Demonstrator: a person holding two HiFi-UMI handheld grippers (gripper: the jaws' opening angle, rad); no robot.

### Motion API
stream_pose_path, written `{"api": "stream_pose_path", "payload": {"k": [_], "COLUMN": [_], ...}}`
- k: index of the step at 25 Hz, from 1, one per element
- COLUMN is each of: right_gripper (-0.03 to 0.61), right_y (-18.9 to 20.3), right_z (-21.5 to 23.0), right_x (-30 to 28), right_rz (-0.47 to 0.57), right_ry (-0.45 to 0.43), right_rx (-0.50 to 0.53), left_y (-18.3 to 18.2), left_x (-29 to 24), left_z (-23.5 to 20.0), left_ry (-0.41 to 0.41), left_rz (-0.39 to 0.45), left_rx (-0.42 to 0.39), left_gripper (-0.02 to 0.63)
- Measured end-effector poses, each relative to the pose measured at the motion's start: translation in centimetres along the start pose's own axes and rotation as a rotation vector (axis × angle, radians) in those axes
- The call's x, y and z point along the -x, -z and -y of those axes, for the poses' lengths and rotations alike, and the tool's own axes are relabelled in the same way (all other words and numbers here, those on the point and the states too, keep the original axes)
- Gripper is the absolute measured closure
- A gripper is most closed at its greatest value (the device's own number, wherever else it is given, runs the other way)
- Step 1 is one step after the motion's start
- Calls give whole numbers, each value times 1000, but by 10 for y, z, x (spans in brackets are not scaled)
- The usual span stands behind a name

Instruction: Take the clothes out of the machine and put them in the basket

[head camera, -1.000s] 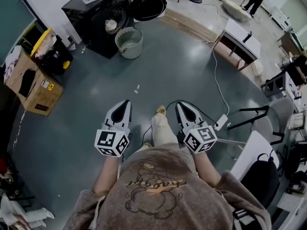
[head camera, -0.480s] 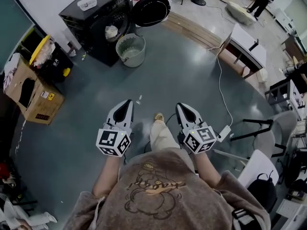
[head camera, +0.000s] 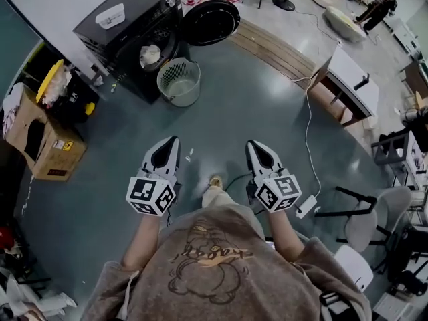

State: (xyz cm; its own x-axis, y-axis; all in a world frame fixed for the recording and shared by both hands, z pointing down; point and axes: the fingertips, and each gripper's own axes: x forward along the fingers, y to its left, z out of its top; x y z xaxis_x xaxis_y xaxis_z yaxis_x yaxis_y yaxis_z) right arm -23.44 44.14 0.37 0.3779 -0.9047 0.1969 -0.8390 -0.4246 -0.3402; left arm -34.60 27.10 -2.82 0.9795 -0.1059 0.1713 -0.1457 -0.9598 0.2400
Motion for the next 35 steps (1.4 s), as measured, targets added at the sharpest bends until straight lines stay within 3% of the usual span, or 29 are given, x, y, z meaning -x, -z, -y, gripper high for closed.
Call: {"api": "stream_pose_path", "payload": {"k": [12, 20, 27, 35], "right_gripper": [583, 583, 583, 581], "right_y": [-44, -59, -88, -122], "right_z": [58, 93, 124, 151], "right_x": [-106, -178, -293, -437], "right_rz": [-7, -14, -40, -88], "right_ry": [-86, -81, -100, -178], "right_rx": [31, 45, 74, 78], "left_y": [-29, -47, -70, -100], "left_x": [-91, -175, -279, -382], "left_z": [-55, -99, -164, -257], "left_ry": [-89, -69, -32, -71], "left_rz": [20, 40, 47, 26], "left_rx": [-20, -30, -12, 11], "left_gripper": [607, 607, 607, 607]}}
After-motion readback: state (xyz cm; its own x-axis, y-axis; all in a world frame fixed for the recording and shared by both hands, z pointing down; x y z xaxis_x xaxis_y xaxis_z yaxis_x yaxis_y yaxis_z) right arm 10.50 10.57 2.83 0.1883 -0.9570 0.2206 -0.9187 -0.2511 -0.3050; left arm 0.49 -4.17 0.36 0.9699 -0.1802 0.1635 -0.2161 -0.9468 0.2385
